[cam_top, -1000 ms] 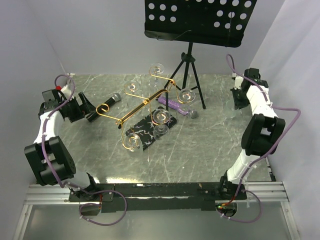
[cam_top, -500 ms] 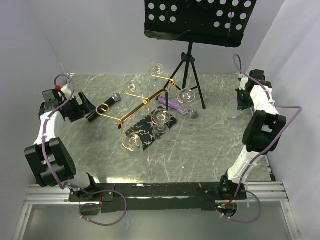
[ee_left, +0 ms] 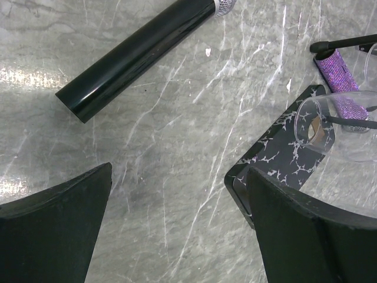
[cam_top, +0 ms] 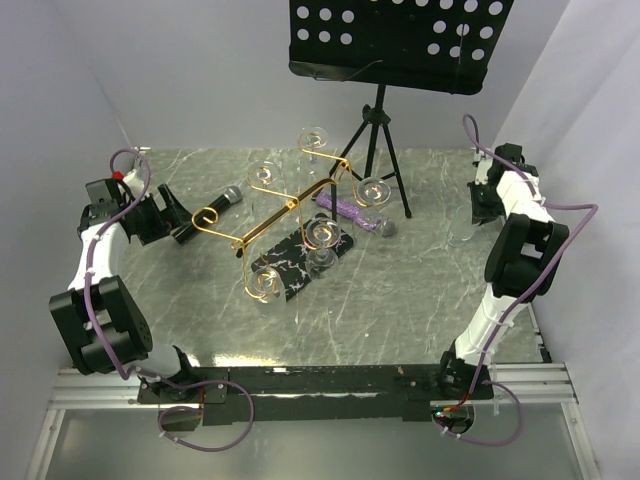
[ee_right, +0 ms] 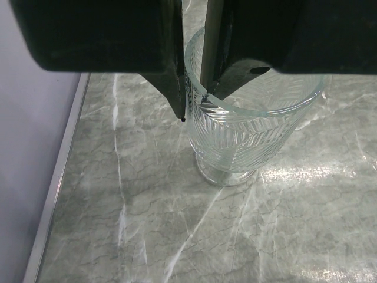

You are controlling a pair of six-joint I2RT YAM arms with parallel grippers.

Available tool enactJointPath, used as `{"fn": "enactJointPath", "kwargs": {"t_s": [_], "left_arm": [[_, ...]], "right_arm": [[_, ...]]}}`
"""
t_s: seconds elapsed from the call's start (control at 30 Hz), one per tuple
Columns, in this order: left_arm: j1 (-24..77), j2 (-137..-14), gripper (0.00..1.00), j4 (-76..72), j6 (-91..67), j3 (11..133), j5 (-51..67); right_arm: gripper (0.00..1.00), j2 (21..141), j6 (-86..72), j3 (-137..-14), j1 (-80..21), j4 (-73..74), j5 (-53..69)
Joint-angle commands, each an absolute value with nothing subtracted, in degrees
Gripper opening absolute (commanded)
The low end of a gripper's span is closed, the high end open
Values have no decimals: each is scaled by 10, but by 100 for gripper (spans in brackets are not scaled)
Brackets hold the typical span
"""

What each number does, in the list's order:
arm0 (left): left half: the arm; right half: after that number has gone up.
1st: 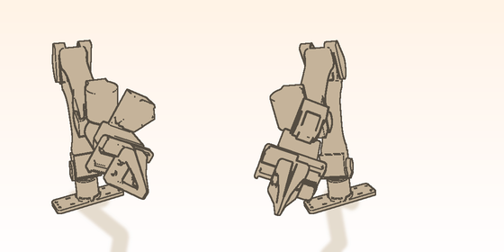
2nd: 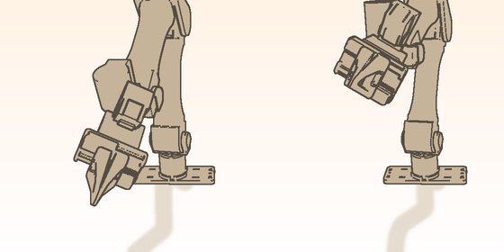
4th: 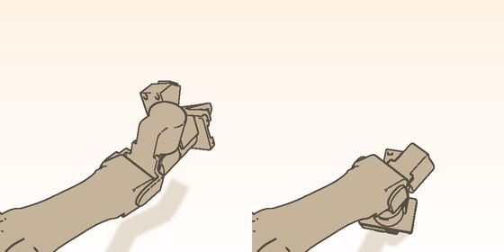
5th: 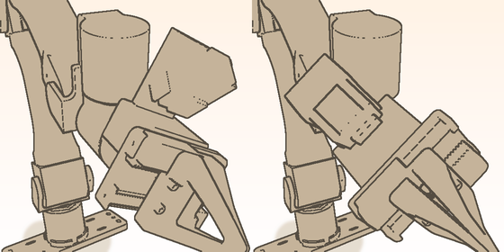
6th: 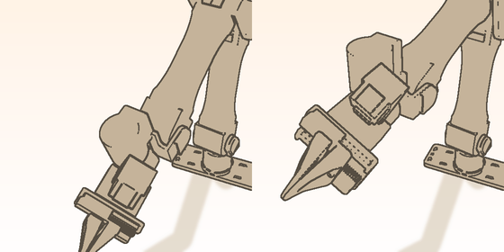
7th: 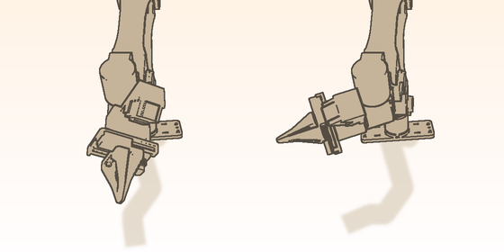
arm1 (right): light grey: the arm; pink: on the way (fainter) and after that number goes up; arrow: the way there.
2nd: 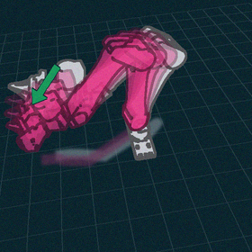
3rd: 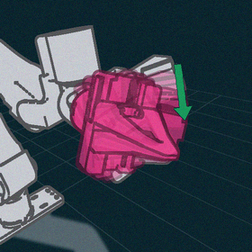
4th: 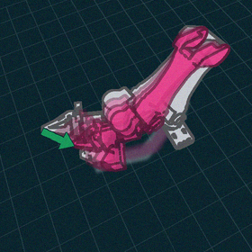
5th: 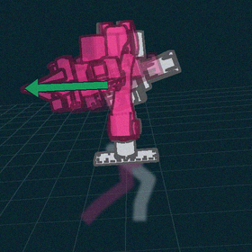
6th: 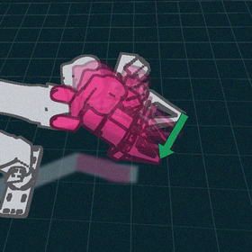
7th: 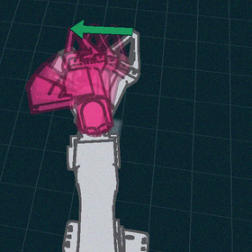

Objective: Take the wine glass off the wine glass rack
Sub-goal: Place the wine glass at the center of the board.

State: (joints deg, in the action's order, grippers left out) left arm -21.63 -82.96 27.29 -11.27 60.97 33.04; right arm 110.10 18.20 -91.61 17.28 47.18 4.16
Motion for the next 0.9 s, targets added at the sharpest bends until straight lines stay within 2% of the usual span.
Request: {"fn": "enactJointPath", "kwargs": {"t_s": [0.0,0.13,0.2,0.43,0.67,0.87], "left_arm": [[-214,-808,100,268,-112,610,325],[-213,-806,100,267,-107,612,323],[-210,-802,100,262,-101,607,321],[-209,-794,100,247,-103,606,325],[-208,-789,100,230,-113,606,323],[-208,-757,100,181,-135,581,324]], "right_arm": [[14,1096,174,-945,175,459,47],[45,1088,168,-947,176,464,36],[55,1080,164,-945,176,466,31],[64,1034,161,-936,178,480,27],[68,953,156,-940,184,518,44],[74,860,156,-847,184,514,97]]}}
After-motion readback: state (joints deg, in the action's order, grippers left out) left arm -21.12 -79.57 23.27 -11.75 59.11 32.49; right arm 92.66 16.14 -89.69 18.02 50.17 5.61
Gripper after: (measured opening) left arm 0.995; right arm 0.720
